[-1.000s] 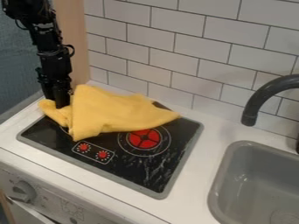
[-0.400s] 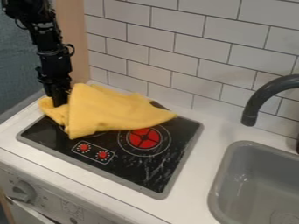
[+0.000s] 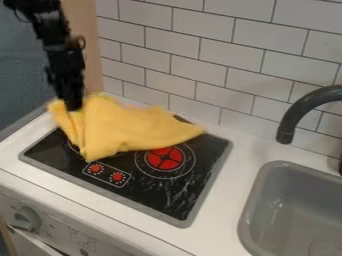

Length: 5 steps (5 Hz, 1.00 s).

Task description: Fold the cloth from top left to bottom right

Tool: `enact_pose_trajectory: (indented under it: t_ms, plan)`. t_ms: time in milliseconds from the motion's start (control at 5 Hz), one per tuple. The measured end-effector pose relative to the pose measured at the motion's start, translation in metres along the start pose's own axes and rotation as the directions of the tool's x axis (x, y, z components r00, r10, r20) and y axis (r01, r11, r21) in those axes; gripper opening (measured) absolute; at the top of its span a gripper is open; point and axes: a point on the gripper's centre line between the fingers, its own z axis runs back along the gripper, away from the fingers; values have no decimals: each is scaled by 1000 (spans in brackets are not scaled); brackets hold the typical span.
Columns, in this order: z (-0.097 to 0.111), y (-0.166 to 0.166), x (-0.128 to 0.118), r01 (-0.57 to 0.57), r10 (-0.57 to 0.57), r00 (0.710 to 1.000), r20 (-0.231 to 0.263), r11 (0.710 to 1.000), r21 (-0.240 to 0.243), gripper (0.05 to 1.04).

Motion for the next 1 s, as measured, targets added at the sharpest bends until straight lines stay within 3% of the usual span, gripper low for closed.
enact_pose_trajectory:
  t_ms: [400, 600, 1000]
  plan:
    - [45, -28, 2, 60, -58, 994, 90, 998, -13, 69]
    - [53, -51, -1, 122, -120, 987, 110, 992, -11, 69]
    - [39, -107, -12, 294, -293, 953, 82, 956, -8, 69]
